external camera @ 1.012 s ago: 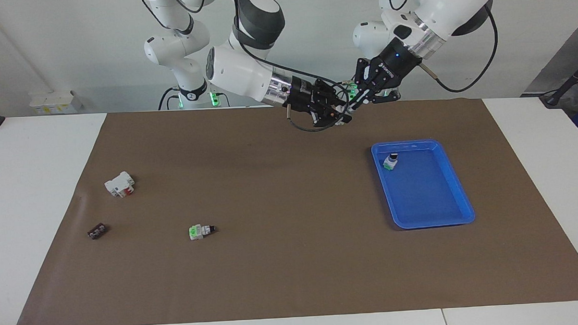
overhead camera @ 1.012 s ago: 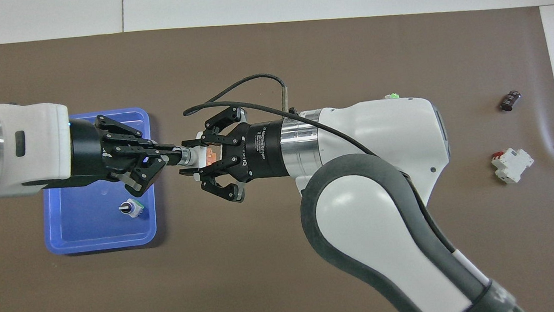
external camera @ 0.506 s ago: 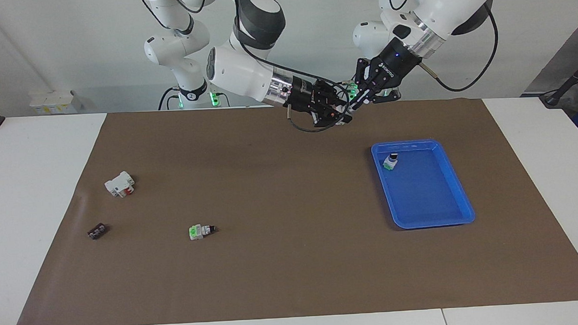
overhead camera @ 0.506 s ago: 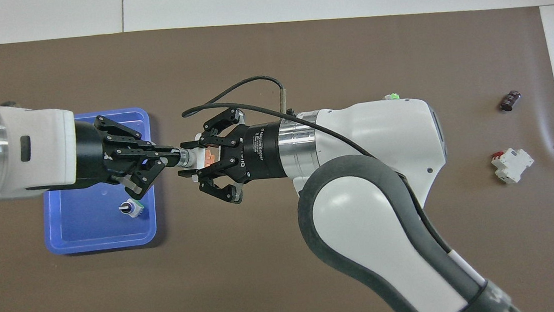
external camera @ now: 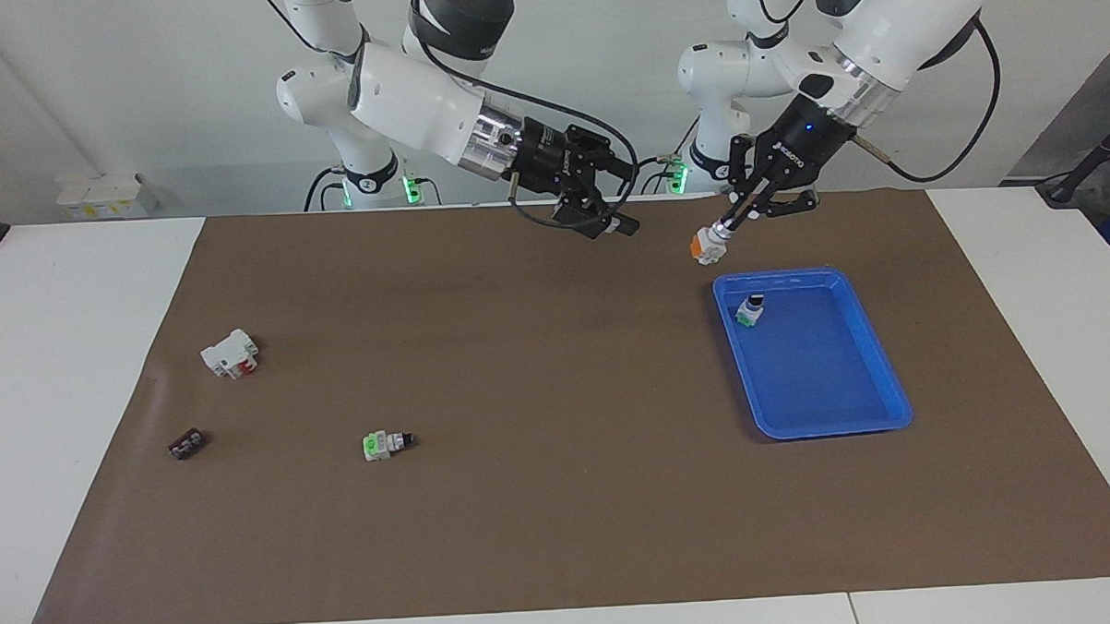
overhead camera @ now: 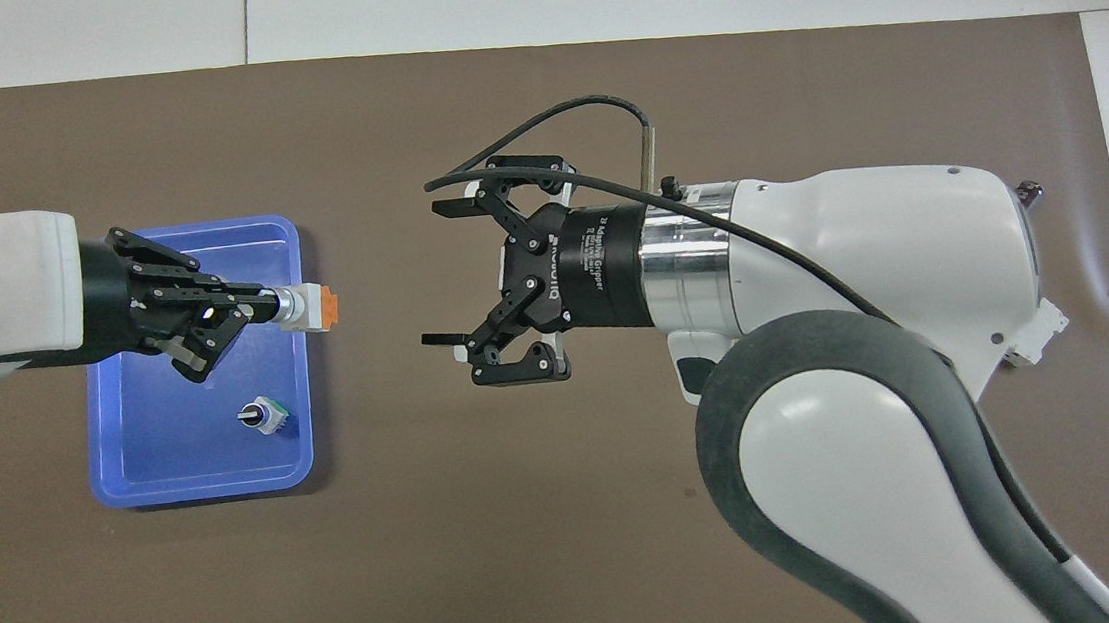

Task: Turn and place switch with both arms
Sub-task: 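Lower the switch into the blue tray while the right gripper withdraws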

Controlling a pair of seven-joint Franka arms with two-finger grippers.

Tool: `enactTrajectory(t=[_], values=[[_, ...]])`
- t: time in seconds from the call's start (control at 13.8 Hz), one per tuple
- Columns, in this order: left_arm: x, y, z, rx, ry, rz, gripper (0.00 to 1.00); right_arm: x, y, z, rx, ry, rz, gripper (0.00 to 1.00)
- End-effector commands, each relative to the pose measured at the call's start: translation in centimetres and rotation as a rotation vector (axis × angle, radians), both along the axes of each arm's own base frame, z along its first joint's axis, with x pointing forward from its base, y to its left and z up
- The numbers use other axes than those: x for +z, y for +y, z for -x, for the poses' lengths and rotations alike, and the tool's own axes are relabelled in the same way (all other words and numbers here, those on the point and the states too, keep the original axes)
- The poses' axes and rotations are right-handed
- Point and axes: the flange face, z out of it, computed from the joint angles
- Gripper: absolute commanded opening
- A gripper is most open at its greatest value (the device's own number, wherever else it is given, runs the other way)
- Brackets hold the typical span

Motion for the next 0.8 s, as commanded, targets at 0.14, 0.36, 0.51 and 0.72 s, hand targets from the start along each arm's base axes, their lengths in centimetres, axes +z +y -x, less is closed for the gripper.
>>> enactTrajectory(t=[0.14,0.36,0.51,0.72], values=[[-2.2,2.2,1.9,-0.019,-0.024,-0.201,0.00,-0.9,-5.1,-0.9,0.113,-0.173,0.329,1.00],[-5.8,5.6,2.8,0.027,-0.063,-0.307,0.00,-2.1,-9.9,-2.1,0.330,-0.309,0.503,1.00],[-8.1,8.0,2.8,0.068,-0.109,-0.370,0.00,-2.3,-13.2,-2.7,0.528,-0.450,0.654,1.00],[-12.1,10.6,3.2,0.075,-0.042,-0.385,0.00,-3.1,-18.3,-3.6,0.738,-0.560,0.772,1.00]])
